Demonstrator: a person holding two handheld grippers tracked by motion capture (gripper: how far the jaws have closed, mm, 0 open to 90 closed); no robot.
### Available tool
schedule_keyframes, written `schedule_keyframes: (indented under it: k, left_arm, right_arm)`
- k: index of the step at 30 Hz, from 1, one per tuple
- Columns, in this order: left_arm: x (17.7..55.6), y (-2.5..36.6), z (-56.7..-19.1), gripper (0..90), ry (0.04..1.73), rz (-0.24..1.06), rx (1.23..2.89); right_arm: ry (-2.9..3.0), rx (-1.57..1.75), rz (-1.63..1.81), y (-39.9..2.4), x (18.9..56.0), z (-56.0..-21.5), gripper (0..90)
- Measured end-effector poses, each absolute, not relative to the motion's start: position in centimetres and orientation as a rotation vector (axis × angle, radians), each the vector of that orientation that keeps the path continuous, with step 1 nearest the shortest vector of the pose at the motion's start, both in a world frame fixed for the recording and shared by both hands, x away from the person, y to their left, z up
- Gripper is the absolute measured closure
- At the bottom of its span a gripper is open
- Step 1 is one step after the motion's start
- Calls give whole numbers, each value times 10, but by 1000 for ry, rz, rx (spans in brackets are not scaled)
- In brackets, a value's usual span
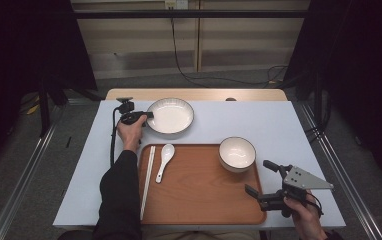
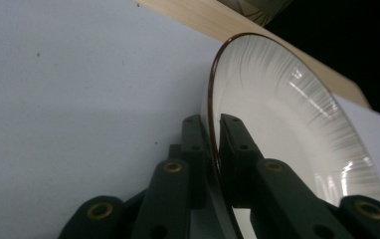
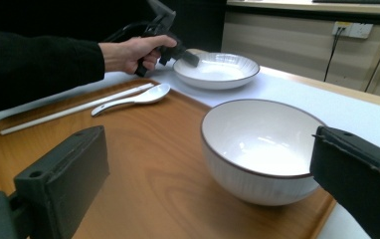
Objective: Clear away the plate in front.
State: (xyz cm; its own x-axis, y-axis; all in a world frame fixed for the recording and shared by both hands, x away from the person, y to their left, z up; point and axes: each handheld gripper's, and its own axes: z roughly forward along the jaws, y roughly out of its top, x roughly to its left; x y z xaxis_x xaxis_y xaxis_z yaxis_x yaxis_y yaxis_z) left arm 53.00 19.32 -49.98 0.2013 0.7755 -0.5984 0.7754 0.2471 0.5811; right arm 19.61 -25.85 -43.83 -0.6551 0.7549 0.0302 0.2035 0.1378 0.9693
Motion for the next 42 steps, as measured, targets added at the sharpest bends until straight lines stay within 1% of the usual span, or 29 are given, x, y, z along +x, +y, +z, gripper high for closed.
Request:
schedule_keyframes:
  k: [5, 11, 13, 16, 24, 30, 38, 42]
  left_arm:
    - [532, 190, -496, 843, 1576, -33, 1467]
    - [530, 187, -487, 850, 1566, -5, 1477]
    - [531, 187, -483, 851, 1544, -18, 1517]
    - [530, 185, -477, 851, 1546, -2, 1548]
    - [527, 185, -474, 844, 1551, -25, 1524]
    - [524, 185, -470, 843, 1538, 0, 1523]
    - [518, 193, -469, 842, 1505, -76, 1519]
    - [513, 196, -464, 841, 1489, -58, 1531]
  right_arm:
    - [1935, 942, 1531, -261, 196, -439, 18]
    - [1935, 940, 1532, -261, 195, -439, 17]
    - [1935, 940, 1531, -261, 196, -439, 17]
    - [1938, 937, 1534, -260, 196, -439, 17]
    - [1940, 936, 1533, -260, 196, -439, 17]
    - [1938, 937, 1532, -260, 196, -439, 17]
    - [1941, 937, 1532, -262, 197, -440, 17]
    - [1937, 949, 1534, -262, 197, -441, 17]
